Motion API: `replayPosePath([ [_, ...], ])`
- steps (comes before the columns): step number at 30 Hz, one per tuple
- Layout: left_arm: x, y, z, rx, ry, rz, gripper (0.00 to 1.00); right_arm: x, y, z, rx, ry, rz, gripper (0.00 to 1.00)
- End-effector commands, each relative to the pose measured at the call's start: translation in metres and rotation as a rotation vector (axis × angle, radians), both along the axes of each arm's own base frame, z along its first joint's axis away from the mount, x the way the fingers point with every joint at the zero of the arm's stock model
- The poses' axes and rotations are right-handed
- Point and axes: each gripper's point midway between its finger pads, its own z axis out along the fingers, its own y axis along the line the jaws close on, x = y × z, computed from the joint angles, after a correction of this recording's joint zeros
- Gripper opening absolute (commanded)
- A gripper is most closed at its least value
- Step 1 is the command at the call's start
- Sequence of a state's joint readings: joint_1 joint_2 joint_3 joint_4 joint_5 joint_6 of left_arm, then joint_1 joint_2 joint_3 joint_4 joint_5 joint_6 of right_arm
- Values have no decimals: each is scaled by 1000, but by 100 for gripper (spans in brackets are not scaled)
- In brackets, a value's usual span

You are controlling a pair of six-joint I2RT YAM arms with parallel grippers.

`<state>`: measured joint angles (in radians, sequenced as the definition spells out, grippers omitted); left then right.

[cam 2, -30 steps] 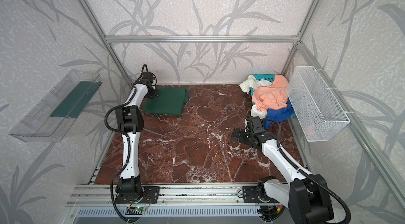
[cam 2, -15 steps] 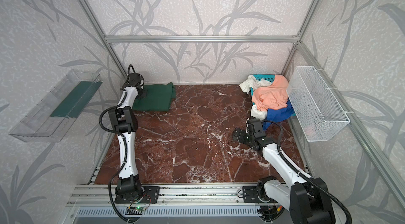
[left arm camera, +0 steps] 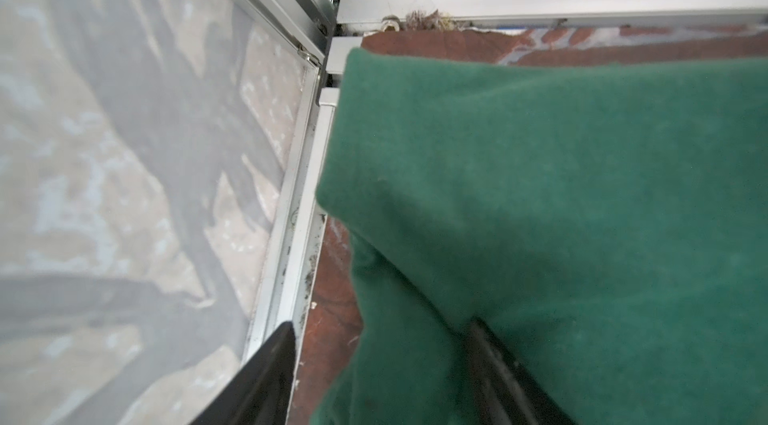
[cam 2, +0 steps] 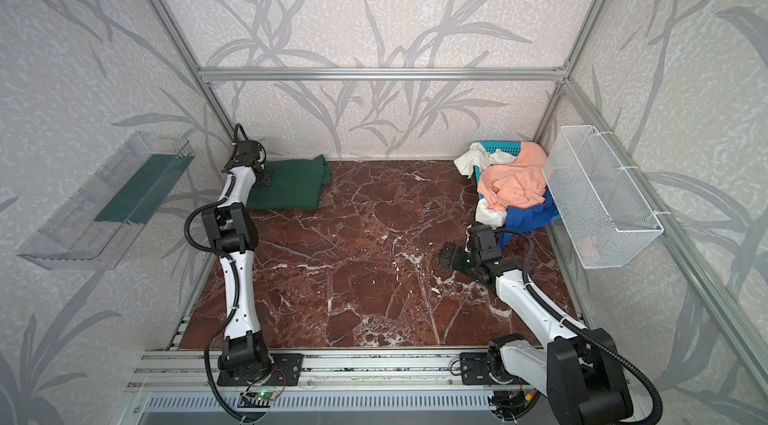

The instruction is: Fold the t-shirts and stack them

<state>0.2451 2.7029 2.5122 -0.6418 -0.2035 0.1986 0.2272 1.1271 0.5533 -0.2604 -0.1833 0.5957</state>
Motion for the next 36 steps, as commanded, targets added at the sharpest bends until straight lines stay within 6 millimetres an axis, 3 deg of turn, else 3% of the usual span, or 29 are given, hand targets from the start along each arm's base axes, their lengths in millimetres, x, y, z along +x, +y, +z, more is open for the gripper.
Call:
replayPosePath([
  [1,-4,0,37,16,-38,19,76,2,4,8,29,-30,5,99],
  [7,-21,2,56,28,-28,83,89,-2,8,26,59,-85,32,99],
  [9,-26,1,64,16,-59,111,99,-3,8,31,66,-104,32,99],
  [17,-56,-9,92,8,-187,170,99,-8,12,46,92,-172,70,99],
  [23,-78,-31,98,-5,-226,182,99,-8,11,50,91,-195,67,99],
  [28,-99,-55,117,2,-303,243,99,-8,2,61,79,-262,15,99],
  [31,-125,-68,126,-42,-418,347,99,-3,-15,74,21,-355,-59,99],
  [36,-176,-112,132,-134,-619,283,99,5,-53,101,-151,-546,-184,99],
])
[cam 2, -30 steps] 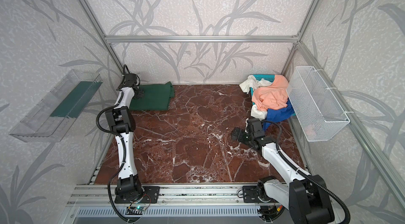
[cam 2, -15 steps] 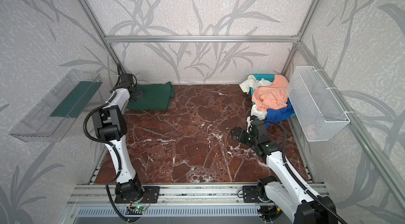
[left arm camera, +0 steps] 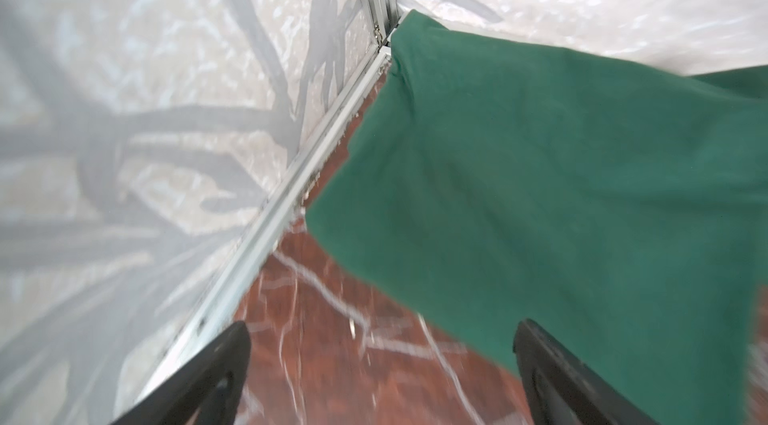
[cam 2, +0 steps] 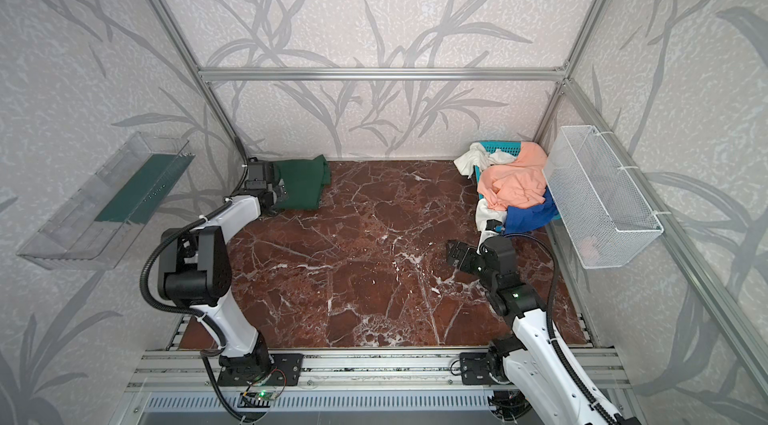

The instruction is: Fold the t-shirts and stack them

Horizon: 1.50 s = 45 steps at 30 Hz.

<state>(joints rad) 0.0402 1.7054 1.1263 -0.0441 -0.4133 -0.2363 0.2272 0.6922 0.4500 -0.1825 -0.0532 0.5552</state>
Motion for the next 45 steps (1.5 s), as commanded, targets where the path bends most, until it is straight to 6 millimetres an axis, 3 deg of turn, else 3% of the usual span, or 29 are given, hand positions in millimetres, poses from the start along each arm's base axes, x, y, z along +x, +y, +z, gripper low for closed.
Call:
replayPosePath([
  [1,-22,-12,35,-34,-276,21,99,8,-36,17,-121,-139,-164,99],
  [5,-75,-21,31,-32,-398,-11,99,7,-55,30,-120,-274,-276,99],
  [6,-84,-26,29,-7,-395,-44,99,8,-58,30,-118,-301,-299,99],
  [7,-90,-31,27,32,-384,-76,100,9,-64,30,-266,-337,-278,99],
  [10,-99,-49,16,155,-310,-173,99,15,-76,11,-404,-333,-314,99],
  [13,-96,-58,-5,185,-309,-239,99,24,-87,-3,-507,-334,-364,99],
  [17,-90,-62,-19,222,-369,-271,99,38,-92,-23,-602,-306,-372,99],
  [24,-89,-55,-40,158,-335,-245,99,68,-78,-23,-656,-429,-334,99],
  [27,-84,-54,-39,181,-353,-229,99,80,-74,-35,-682,-418,-314,99],
  [29,-81,-52,-43,153,-295,-227,99,90,-59,-40,-694,-414,-216,99],
  [31,-78,-48,-44,141,-303,-220,99,101,-42,-58,-700,-364,-94,99],
  [33,-77,-44,-42,152,-332,-210,99,115,-47,-60,-725,-329,-123,99],
  [37,-77,-44,-43,138,-324,-206,99,120,-62,-69,-607,-229,-110,99],
  [45,-77,-44,-43,137,-324,-206,99,121,-58,-67,-617,-269,-93,99],
])
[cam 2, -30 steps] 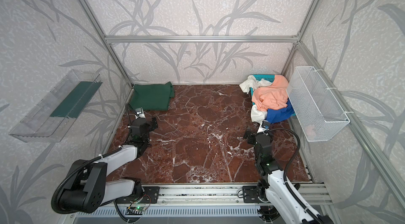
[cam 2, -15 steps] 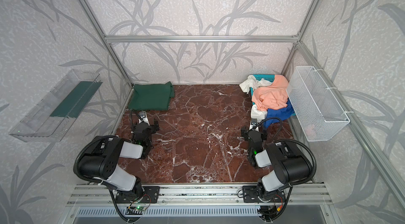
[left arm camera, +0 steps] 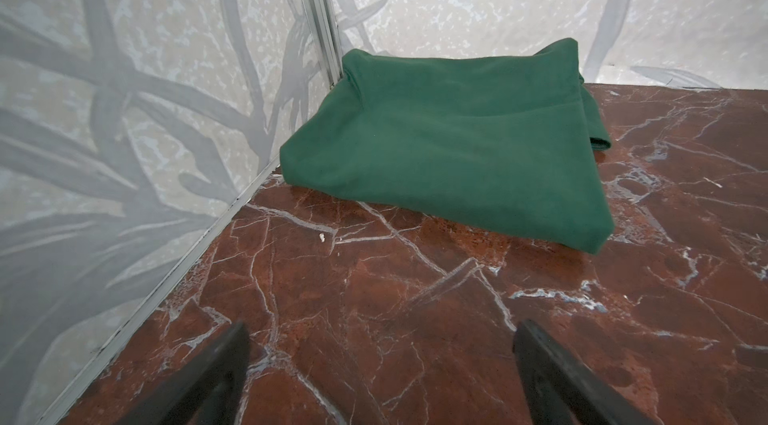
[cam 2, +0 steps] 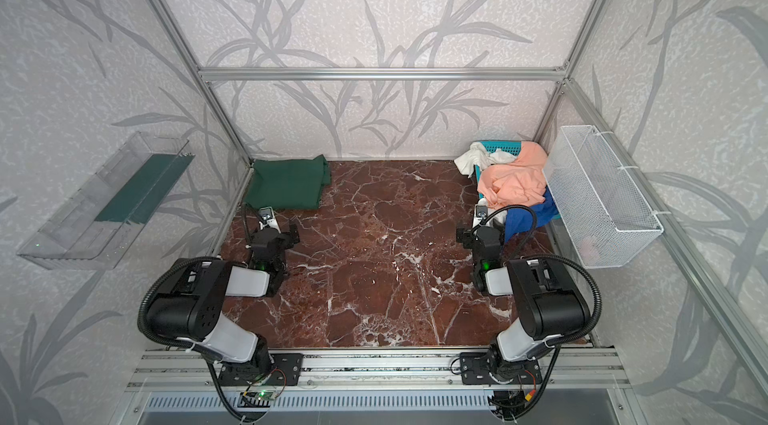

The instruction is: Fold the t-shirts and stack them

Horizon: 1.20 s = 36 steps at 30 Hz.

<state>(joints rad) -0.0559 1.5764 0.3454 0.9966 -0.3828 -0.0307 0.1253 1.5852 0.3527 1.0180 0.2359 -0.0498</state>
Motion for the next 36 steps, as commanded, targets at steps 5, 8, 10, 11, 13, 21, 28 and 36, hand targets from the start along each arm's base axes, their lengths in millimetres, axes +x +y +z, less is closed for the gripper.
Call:
replayPosePath([
  [5,5,1,6,-10,-28,3,99,1,7,0,6,-5,36,99],
  [8,5,1,6,-11,-28,3,99,2,8,0,3,-1,41,99],
  [10,5,1,6,-10,-27,3,99,2,9,-1,4,2,46,99],
  [11,4,1,6,-10,-27,3,99,2,10,-1,3,2,55,99],
  [13,5,1,6,-11,-29,4,99,3,14,-1,3,7,76,99],
  [21,5,1,6,-11,-28,3,99,4,15,-2,6,12,83,99],
  [28,5,1,6,-11,-29,4,99,3,15,-1,3,9,83,99],
  [36,-3,-10,12,22,-72,-37,99,-9,16,17,14,-28,100,99],
])
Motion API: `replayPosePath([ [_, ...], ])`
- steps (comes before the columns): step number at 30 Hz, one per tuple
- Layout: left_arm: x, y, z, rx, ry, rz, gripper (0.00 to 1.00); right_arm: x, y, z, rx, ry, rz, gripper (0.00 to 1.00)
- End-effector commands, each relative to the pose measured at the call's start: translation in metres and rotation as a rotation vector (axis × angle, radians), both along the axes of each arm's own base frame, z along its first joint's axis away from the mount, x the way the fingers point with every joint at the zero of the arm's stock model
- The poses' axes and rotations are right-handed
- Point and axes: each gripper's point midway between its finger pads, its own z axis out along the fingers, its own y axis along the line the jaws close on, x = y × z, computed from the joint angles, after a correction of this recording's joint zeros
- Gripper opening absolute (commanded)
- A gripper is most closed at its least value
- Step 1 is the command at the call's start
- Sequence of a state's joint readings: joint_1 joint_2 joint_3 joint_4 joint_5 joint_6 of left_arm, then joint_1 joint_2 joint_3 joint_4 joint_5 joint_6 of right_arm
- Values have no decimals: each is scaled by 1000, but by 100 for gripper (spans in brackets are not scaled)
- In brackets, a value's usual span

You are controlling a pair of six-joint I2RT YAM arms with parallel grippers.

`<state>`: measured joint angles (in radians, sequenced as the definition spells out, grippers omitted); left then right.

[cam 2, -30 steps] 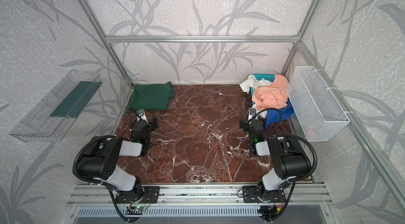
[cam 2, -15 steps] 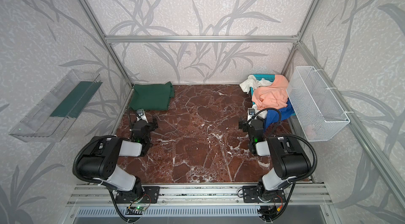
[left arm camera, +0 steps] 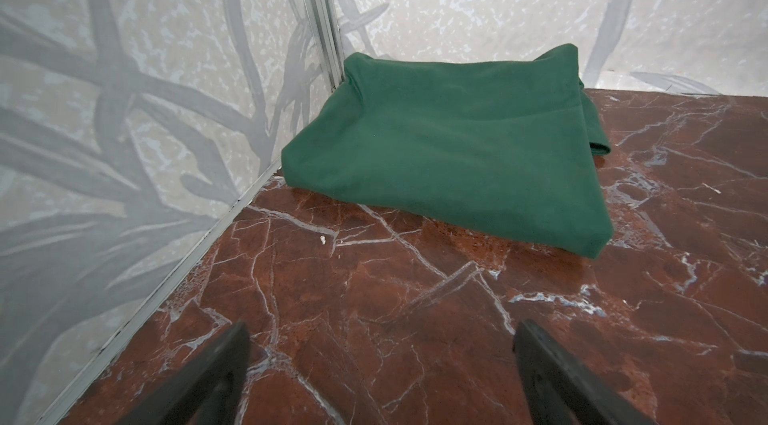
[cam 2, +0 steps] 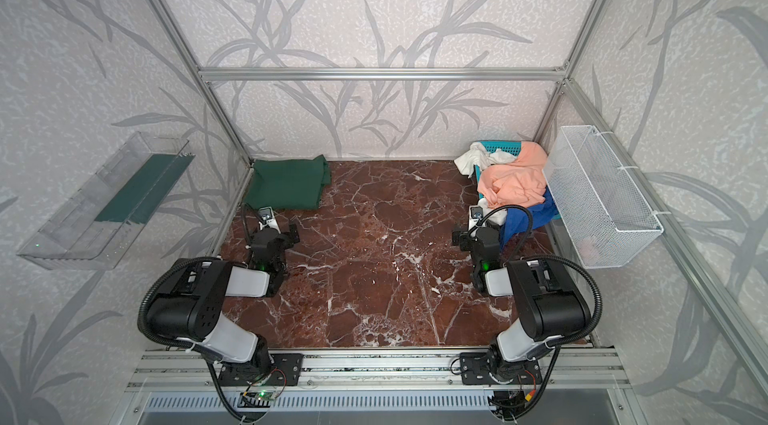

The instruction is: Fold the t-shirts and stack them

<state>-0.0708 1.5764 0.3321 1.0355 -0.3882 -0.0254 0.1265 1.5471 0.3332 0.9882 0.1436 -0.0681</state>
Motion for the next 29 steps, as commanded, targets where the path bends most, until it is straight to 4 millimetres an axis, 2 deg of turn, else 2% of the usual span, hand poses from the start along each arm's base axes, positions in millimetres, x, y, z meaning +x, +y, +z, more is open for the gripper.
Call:
replayPosePath([
  [1,0,-10,6,26,-48,-57,99,-4,-6,5,26,17,-29,99],
  [3,2,-9,3,15,-21,-49,99,7,-12,0,69,1,-47,99],
  [7,3,-2,5,11,-24,-24,99,-3,18,10,20,-61,144,99],
  [8,3,-2,4,15,-24,-18,99,-5,17,11,14,-68,131,99],
  [10,3,6,3,-1,-10,28,99,0,-4,3,29,-57,-4,99],
  [12,4,9,2,-18,-4,37,99,1,-13,1,38,-25,-59,99],
  [14,4,9,3,-15,-10,35,99,5,-11,-1,37,10,-51,99],
  [19,4,9,3,-16,-7,34,99,10,13,-1,17,3,99,99],
  [29,4,9,3,-14,-8,35,99,11,10,-3,21,15,77,99],
])
